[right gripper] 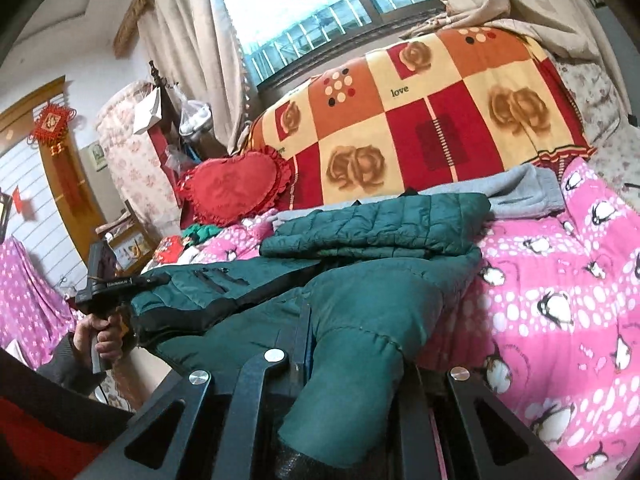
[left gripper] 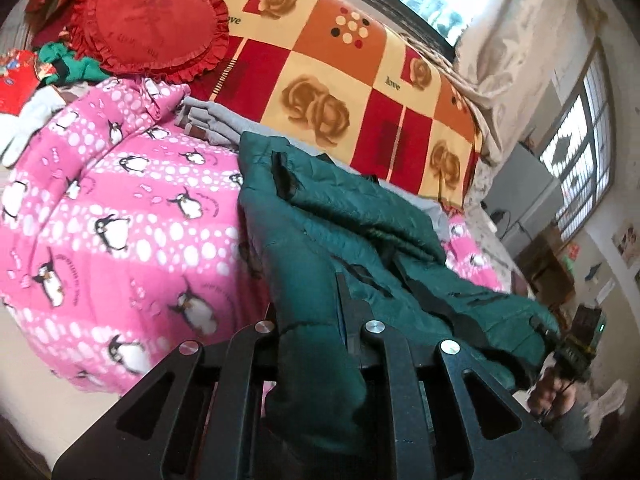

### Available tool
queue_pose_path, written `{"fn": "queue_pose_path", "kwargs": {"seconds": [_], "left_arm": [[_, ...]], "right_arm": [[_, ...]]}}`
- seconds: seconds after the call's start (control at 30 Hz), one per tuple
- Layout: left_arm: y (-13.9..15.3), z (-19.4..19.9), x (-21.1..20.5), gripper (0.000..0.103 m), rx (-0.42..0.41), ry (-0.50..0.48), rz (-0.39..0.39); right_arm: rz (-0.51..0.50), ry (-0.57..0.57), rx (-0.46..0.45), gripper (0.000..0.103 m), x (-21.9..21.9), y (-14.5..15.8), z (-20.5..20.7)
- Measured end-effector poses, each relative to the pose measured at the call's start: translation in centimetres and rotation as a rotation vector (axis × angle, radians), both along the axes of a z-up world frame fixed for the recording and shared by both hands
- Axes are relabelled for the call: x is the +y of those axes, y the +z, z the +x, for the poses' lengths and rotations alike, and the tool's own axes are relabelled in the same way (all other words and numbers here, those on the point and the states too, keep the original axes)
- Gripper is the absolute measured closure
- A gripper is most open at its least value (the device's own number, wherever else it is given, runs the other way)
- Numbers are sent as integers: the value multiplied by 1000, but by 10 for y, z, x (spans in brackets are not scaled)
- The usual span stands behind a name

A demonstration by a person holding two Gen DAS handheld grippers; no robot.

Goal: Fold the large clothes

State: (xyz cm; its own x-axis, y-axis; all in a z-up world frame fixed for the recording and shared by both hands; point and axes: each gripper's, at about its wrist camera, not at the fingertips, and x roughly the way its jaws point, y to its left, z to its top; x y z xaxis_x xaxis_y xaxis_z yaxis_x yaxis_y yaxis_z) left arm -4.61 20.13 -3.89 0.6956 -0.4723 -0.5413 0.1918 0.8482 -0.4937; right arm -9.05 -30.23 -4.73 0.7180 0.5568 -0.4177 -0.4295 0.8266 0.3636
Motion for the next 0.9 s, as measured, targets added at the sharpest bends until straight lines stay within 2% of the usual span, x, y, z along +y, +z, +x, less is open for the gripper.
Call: {"fn": "queue_pose_path", "kwargs": {"seconds": [0.07,0.23,0.37,0.5,0.57,0.67,0.9], "left_arm": [[-7,-5,-1,91,18,-6,10],[-18,-9,-14,91,65,19,116],[-21,-13,-33,88,62,69,280],[-27,-17,-59,87,34,126,485],[-31,-18,-66,87,28,133,548],[-33,-19,-67,87,27,145,568],[-35,-17,-66,87,37,144,554]], "right_arm": [[7,-15,32,91,-2,-7,0],[19,-59,118,91,-3,-22,0],[23,-121,184,91,-3,-28,-2],[16,-167,200,91,0,-30,-6],[9,-177,202,91,2,-31,-7],[6,-183,219,91,3,-35,-6],[-22,-196,218,91,8,-37,-6]]}}
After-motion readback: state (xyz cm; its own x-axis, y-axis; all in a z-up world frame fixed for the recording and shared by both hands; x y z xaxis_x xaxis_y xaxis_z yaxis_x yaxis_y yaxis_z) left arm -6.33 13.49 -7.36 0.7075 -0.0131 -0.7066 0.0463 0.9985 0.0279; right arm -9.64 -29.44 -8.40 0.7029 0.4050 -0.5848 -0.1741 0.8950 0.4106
